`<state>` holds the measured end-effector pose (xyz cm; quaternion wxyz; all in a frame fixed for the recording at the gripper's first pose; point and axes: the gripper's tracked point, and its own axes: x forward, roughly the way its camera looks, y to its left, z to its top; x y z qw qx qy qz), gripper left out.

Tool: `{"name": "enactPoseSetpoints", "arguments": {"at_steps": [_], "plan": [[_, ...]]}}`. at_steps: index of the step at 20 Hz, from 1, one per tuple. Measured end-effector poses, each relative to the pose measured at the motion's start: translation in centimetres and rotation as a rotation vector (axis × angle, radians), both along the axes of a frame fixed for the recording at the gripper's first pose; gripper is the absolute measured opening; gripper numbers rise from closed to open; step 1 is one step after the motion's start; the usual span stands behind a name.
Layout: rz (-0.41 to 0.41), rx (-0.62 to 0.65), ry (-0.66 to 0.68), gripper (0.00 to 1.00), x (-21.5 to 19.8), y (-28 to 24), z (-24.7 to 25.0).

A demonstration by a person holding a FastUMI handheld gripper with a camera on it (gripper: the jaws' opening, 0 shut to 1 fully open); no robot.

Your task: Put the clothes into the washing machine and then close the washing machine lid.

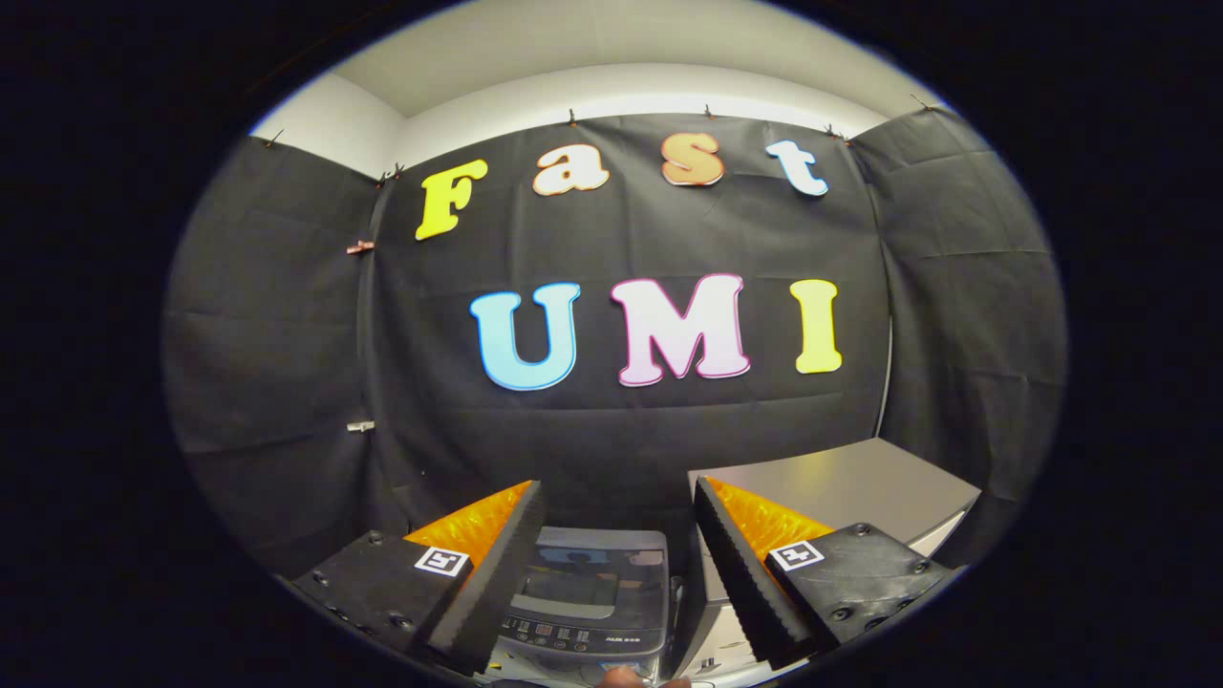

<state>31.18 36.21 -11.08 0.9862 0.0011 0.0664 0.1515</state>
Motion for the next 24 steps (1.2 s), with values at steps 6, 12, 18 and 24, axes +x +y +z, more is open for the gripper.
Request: {"name": "enactPoseSetpoints", "arguments": {"at_steps": [6,12,18,24], "plan": [[-0.1,0.022,-0.074,0.98,0.8,-2.9,2.0],[-0.143,0.026,-0.08,0.98,1.2,-4.5,2.3],[-0.156,0.037,-0.073,0.98,1.4,-4.8,2.2],[-0.165,0.028,-0.08,0.98,1.5,-4.9,2.2]]}}
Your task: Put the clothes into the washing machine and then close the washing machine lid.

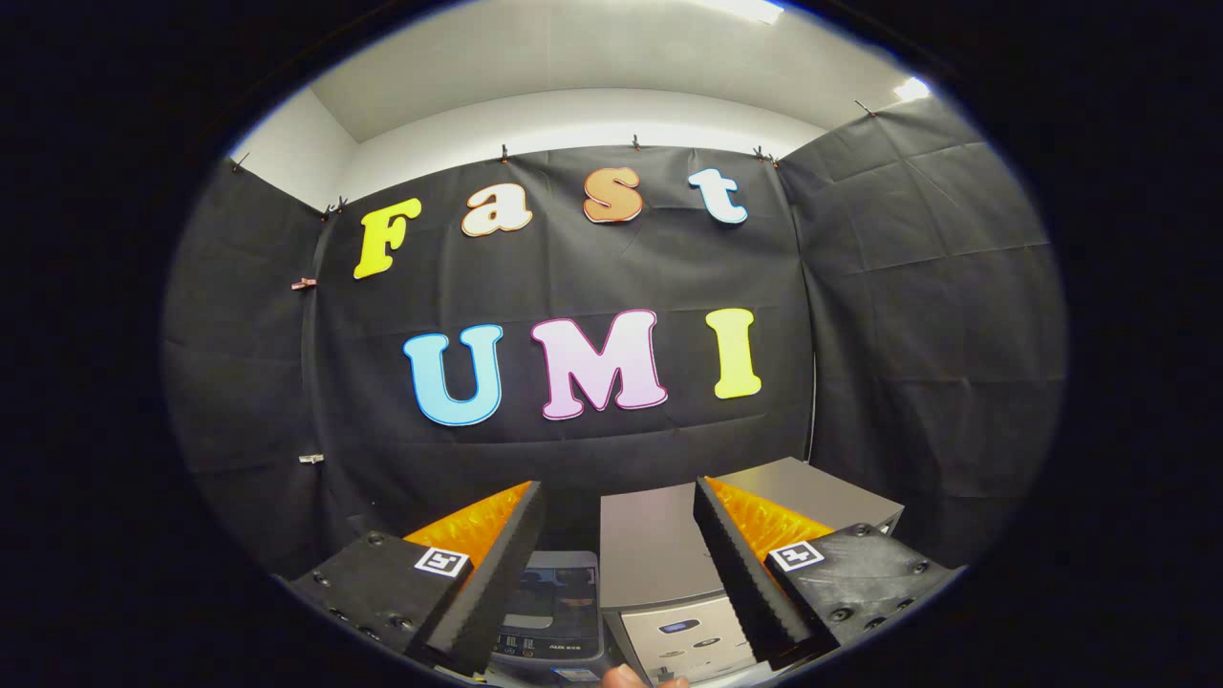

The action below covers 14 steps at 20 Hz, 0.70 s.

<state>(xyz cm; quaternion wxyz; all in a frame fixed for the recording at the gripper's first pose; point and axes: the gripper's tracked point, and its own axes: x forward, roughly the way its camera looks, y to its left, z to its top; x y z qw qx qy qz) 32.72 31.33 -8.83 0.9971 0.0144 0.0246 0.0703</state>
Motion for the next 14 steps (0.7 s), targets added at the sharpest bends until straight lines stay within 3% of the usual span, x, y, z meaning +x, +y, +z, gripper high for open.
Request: {"name": "enactPoseSetpoints", "arguments": {"at_steps": [14], "plan": [[0.004,0.0,-0.005,0.98,0.01,-0.02,0.13]]}}
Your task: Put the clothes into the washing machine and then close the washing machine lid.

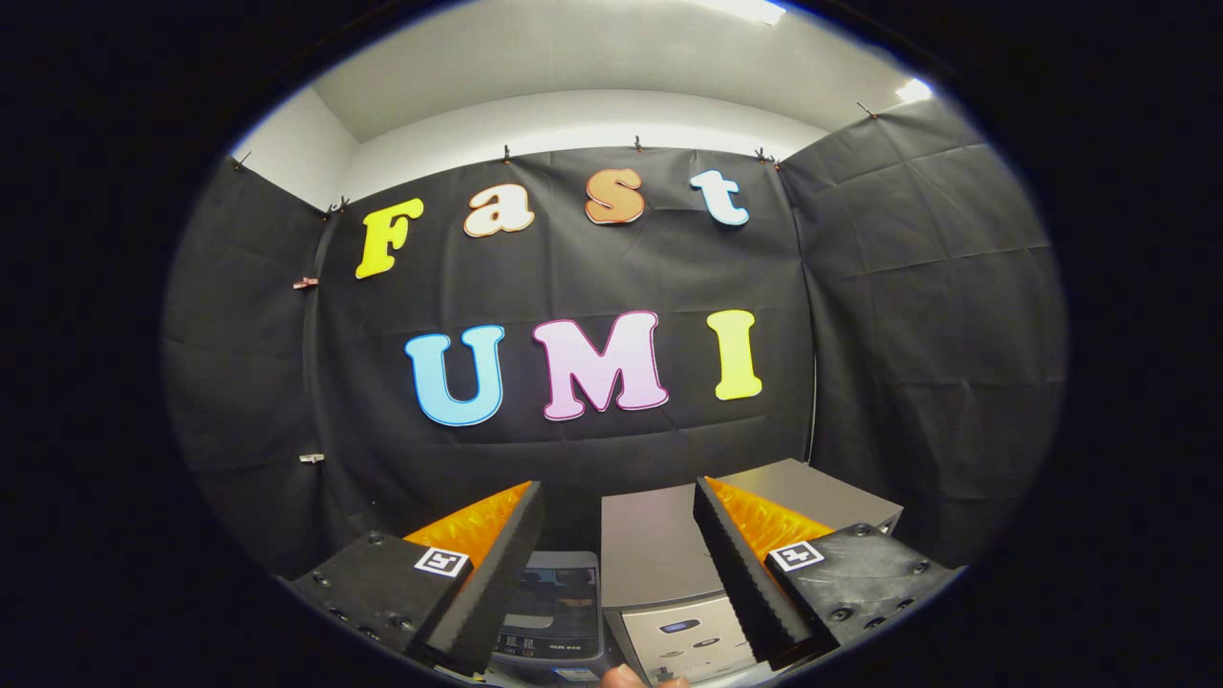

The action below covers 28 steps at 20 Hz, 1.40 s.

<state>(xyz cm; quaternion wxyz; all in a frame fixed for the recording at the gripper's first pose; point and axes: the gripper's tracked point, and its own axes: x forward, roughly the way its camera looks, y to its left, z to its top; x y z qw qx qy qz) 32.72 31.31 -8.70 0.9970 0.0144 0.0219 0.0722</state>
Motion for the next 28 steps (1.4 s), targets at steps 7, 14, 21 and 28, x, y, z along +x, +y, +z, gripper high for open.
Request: {"name": "enactPoseSetpoints", "arguments": {"at_steps": [7,14,21,28], "plan": [[0.006,-0.007,0.004,0.98,-0.08,0.1,0.01],[0.009,-0.014,-0.007,0.98,-0.1,0.11,0.15],[0.011,-0.009,-0.004,0.98,-0.12,0.15,0.16],[0.006,-0.014,-0.01,0.98,-0.06,0.1,0.25]]}}
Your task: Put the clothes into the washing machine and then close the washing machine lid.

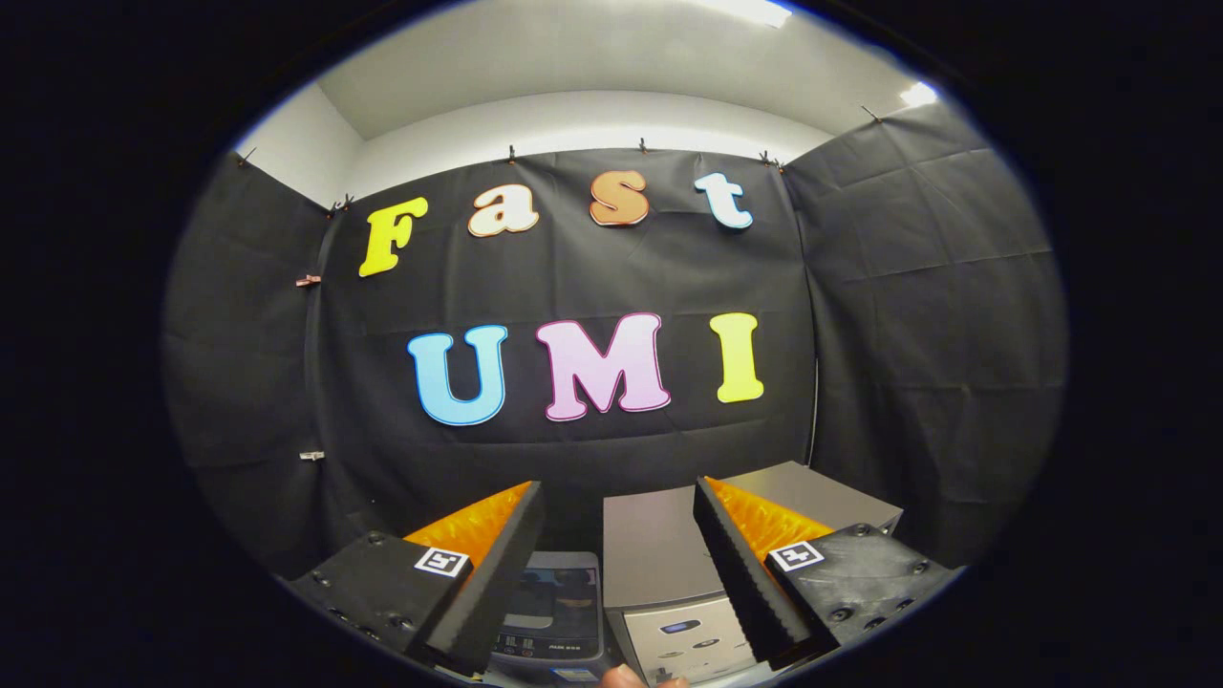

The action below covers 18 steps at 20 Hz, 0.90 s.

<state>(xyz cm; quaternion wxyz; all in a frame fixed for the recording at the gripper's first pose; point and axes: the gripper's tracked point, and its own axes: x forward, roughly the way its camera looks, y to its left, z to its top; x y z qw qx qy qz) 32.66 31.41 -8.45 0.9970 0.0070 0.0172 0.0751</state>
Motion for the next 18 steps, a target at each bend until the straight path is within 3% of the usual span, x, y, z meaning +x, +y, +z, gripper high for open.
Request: {"name": "enactPoseSetpoints", "arguments": {"at_steps": [18], "plan": [[0.006,-0.009,-0.013,0.98,-0.06,0.05,0.19]]}}
